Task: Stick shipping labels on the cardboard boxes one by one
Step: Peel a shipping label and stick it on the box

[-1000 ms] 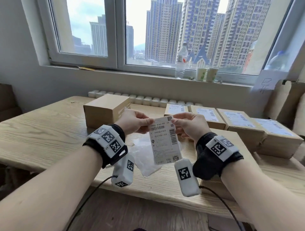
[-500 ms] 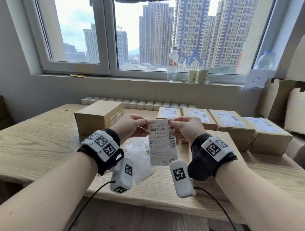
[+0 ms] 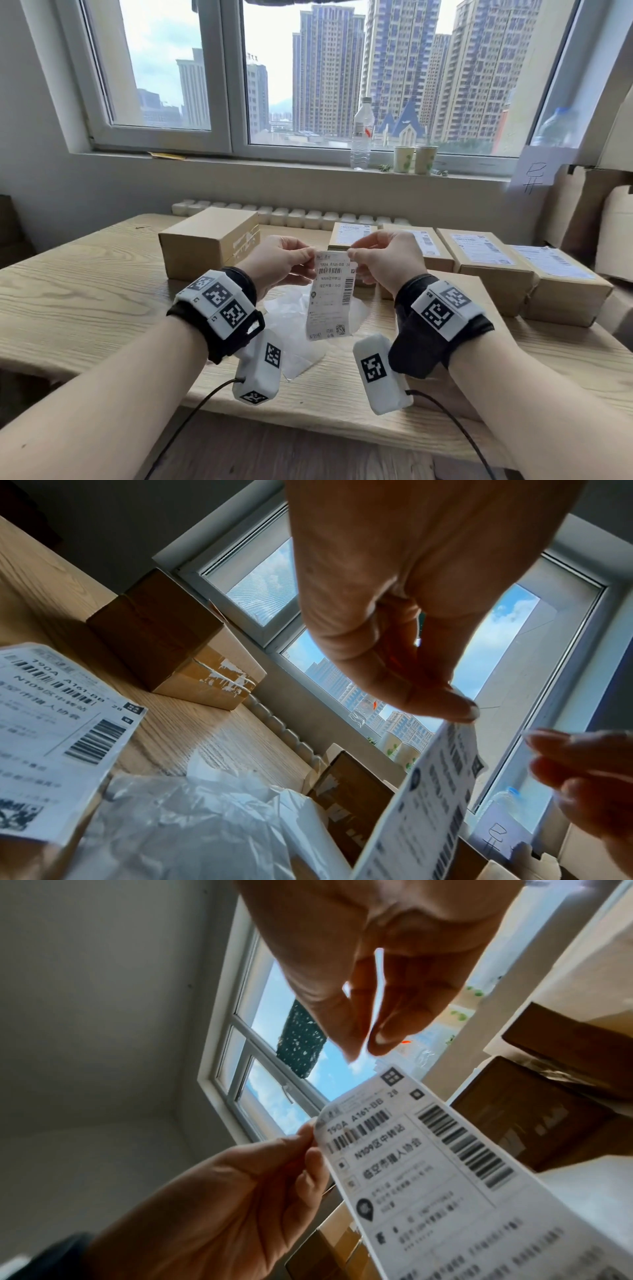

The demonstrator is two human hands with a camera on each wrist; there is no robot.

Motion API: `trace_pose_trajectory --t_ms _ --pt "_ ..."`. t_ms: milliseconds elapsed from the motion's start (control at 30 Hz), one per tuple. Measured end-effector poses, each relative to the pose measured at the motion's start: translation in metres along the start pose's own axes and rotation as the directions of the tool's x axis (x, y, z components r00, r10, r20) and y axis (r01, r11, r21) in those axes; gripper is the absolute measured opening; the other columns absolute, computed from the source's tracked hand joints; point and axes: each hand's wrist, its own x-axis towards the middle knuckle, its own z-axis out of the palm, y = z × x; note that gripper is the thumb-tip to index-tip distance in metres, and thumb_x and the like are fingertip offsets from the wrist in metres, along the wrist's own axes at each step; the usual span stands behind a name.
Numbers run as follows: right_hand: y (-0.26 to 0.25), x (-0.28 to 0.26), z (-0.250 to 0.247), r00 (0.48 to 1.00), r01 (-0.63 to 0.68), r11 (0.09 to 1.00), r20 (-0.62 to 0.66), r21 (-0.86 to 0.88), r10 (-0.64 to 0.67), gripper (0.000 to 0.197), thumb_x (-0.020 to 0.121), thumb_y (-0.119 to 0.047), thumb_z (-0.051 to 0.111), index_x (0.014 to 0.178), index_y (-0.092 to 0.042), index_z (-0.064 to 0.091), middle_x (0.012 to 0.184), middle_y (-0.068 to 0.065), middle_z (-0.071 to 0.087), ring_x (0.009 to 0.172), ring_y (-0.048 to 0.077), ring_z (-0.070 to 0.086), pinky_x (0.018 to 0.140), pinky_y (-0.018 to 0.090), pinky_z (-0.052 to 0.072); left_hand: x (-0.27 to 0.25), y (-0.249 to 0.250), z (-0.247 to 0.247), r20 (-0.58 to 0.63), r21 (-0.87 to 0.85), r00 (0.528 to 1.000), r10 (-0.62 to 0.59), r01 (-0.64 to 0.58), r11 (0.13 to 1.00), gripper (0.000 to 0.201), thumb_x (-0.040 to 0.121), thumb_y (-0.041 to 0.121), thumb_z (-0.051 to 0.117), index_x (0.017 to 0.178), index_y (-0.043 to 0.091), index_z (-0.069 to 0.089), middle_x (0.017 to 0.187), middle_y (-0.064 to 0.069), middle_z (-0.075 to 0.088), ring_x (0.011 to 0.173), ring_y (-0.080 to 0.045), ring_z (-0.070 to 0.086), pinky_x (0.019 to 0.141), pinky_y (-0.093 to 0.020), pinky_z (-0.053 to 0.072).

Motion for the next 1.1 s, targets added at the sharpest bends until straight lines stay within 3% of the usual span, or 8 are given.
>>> trace_pose_trajectory --t_ms 100,167,367,633,867,1100 --pt "-0.0045 -0.0071 0.0084 0.989 0.004 1.0 0.149 -0.009 -0.003 0.008 0.082 -0.016 0.071 0.079 -0.008 0.07 0.075 0.007 0.072 0.064 0.014 0.067 0.063 0.025 0.057 -0.0004 0.0005 0.0044 0.022 -0.021 1.0 0.018 -0.017 1.0 0.013 0.093 0.009 0.052 0.083 0.004 0.059 0.073 -0.01 0.062 0.051 -0.006 0.064 0.054 -0.017 0.055" --pt "-0.0042 -0.008 0.0115 0.985 0.002 1.0 0.173 0.02 -0.006 0.014 0.083 -0.017 0.07 0.083 -0.004 0.071 0.075 0.008 0.072 0.063 0.013 0.068 0.063 0.024 0.058 -0.001 0.0006 0.0062 0.027 -0.033 0.999 0.027 -0.026 0.999 0.013 0.093 0.009 0.053 0.083 0.003 0.059 0.072 -0.009 0.061 0.051 -0.007 0.063 0.055 -0.018 0.056" --pt "-0.0017 -0.0071 0.0116 0.984 -0.021 0.997 0.18 0.074 0.007 0.019 0.082 -0.016 0.07 0.09 0.002 0.072 0.078 0.012 0.073 0.069 0.019 0.071 0.071 0.031 0.06 -0.0021 -0.001 0.0053 0.039 -0.009 0.998 0.053 -0.053 0.999 0.014 0.092 0.013 0.056 0.081 0.006 0.061 0.073 -0.006 0.063 0.054 -0.007 0.065 0.061 -0.021 0.056" --pt "-0.0014 -0.0062 0.012 0.987 -0.005 0.999 0.159 0.034 0.0 0.015 0.079 -0.017 0.07 0.079 -0.003 0.074 0.076 0.011 0.075 0.077 0.022 0.073 0.077 0.036 0.059 -0.002 -0.0013 0.007 0.04 0.082 0.995 0.088 -0.091 0.993 0.014 0.091 0.019 0.059 0.08 0.011 0.063 0.075 -0.002 0.064 0.059 -0.005 0.062 0.053 -0.015 0.052" --pt "-0.0077 -0.0033 0.0091 0.981 0.011 0.998 0.196 -0.066 0.003 0.017 0.078 -0.021 0.071 0.077 -0.004 0.074 0.073 0.007 0.075 0.074 0.018 0.073 0.072 0.03 0.058 -0.0041 -0.0003 0.0078 0.055 0.158 0.992 0.114 -0.121 0.98 0.014 0.094 0.019 0.054 0.085 0.011 0.061 0.077 -0.001 0.064 0.067 -0.009 0.062 0.056 -0.017 0.051" --pt "-0.0064 -0.0033 0.0098 0.982 -0.024 0.997 0.188 -0.079 0.038 0.016 0.081 -0.018 0.066 0.076 -0.005 0.074 0.071 0.006 0.075 0.067 0.014 0.072 0.074 0.032 0.06 -0.0035 -0.0017 0.0098 0.069 0.202 0.99 0.12 -0.131 0.97 0.014 0.094 0.017 0.054 0.082 0.011 0.059 0.078 -0.003 0.063 0.064 -0.009 0.061 0.052 -0.016 0.05"
